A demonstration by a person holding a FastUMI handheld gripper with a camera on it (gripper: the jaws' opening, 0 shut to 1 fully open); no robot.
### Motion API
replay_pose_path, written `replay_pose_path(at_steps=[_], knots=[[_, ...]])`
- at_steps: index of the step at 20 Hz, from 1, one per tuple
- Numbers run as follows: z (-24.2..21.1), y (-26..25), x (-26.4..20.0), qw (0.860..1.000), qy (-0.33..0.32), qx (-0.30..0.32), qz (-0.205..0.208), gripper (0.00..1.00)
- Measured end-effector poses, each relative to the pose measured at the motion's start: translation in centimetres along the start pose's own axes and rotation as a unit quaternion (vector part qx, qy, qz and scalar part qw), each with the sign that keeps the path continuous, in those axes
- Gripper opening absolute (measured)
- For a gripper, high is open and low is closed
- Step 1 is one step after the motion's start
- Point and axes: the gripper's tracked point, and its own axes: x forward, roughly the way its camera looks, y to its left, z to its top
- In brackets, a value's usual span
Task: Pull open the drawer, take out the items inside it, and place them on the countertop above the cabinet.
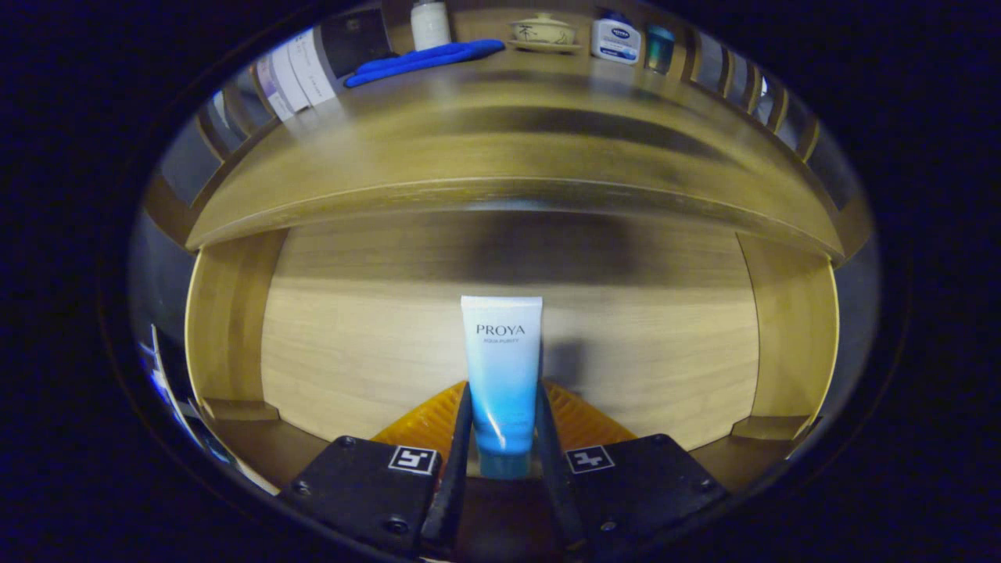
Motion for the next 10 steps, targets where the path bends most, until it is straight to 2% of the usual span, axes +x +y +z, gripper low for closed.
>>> replay_pose_path(at_steps=[10], knots=[[0.4, 0.6, -7.0, 0.998, -0.053, -0.008, 0.026, 0.46]])
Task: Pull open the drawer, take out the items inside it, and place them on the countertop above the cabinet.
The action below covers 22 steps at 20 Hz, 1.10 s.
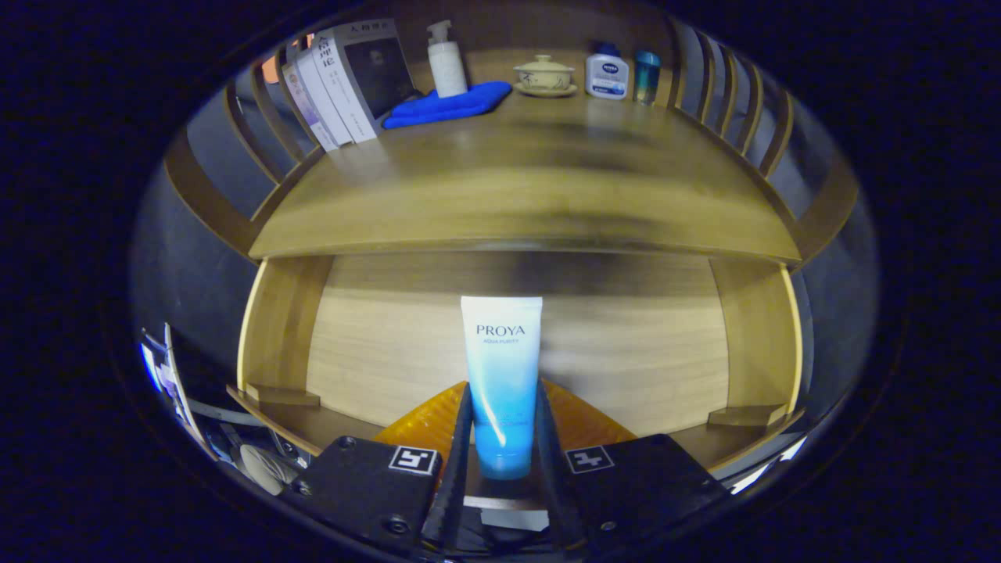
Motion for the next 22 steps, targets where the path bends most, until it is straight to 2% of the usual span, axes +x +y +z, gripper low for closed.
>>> replay_pose_path(at_steps=[7, 11, 18, 22], knots=[[3.3, 1.2, -3.3, 0.999, -0.032, -0.003, 0.004, 0.46], [6.7, 1.8, -4.0, 0.999, -0.042, 0.005, 0.002, 0.46], [13.6, 0.4, -2.0, 0.998, -0.049, 0.047, -0.018, 0.46], [15.3, -1.0, -0.1, 0.997, -0.046, 0.054, -0.038, 0.46]])
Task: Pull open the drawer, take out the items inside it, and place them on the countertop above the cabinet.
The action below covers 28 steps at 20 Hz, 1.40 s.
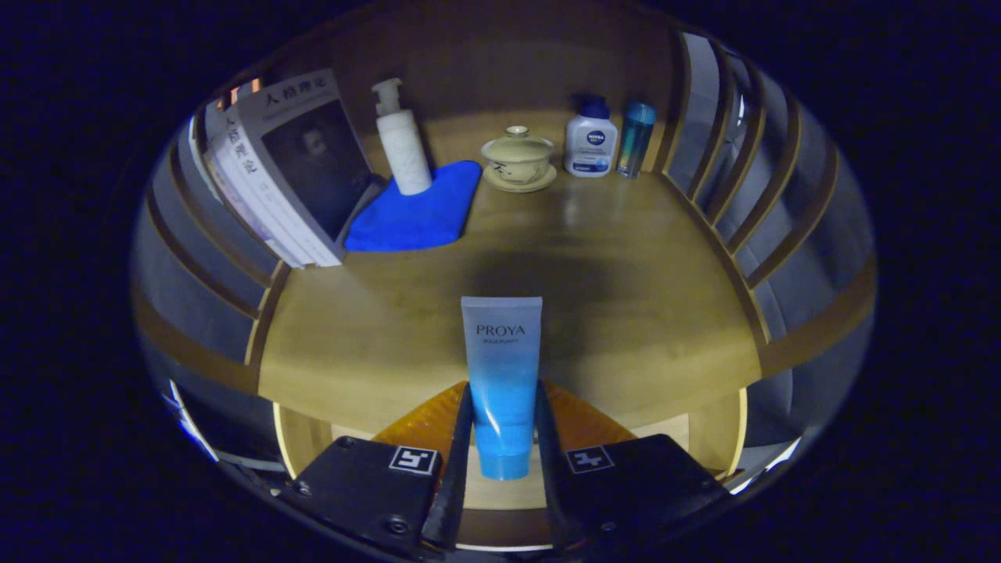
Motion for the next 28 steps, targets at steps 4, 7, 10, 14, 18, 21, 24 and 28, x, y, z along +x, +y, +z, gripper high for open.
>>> replay_pose_path(at_steps=[4, 7, 10, 14, 18, 21, 24, 28], knots=[[0.4, -0.3, 1.1, 1.0, 0.002, 0.009, 0.006, 0.46], [0.6, -0.6, 1.2, 1.0, -0.005, 0.011, -0.003, 0.47], [0.5, -0.6, 1.2, 1.0, -0.009, -0.002, -0.01, 0.49], [2.2, -0.4, -0.1, 0.997, -0.064, -0.026, -0.033, 0.52], [1.8, 1.5, -2.9, 0.994, -0.096, -0.058, -0.012, 0.55], [0.9, 1.7, -5.5, 0.987, -0.139, -0.078, -0.002, 0.59], [-1.0, 1.8, -7.9, 0.977, -0.183, -0.107, 0.005, 0.8], [-5.5, 3.4, -11.1, 0.969, -0.217, -0.091, 0.07, 0.82]])
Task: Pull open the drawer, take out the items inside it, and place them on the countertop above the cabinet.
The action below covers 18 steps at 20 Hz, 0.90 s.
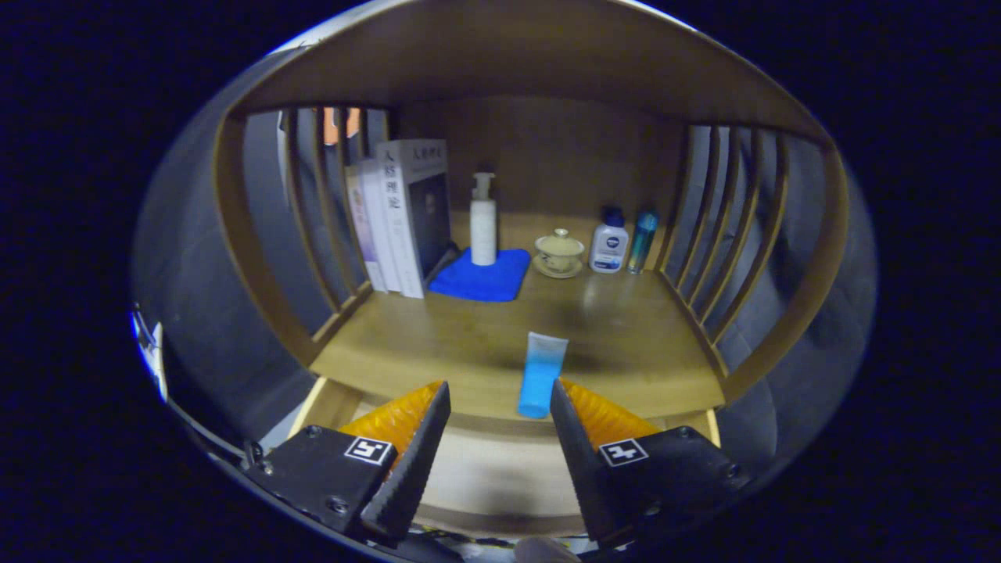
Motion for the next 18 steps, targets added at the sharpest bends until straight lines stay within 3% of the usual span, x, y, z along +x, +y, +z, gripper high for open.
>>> replay_pose_path(at_steps=[6, 9, 13, 18], knots=[[-2.5, -0.1, -5.9, 0.994, -0.099, 0.02, 0.029, 0.84], [-3.4, -1.7, -9.1, 0.985, -0.164, 0.042, 0.018, 0.94], [-6.4, -3.1, -12.0, 0.972, -0.233, 0.042, 0.0, 0.99], [-12.4, -3.6, -12.2, 0.968, -0.249, 0.037, -0.014, 0.99]])
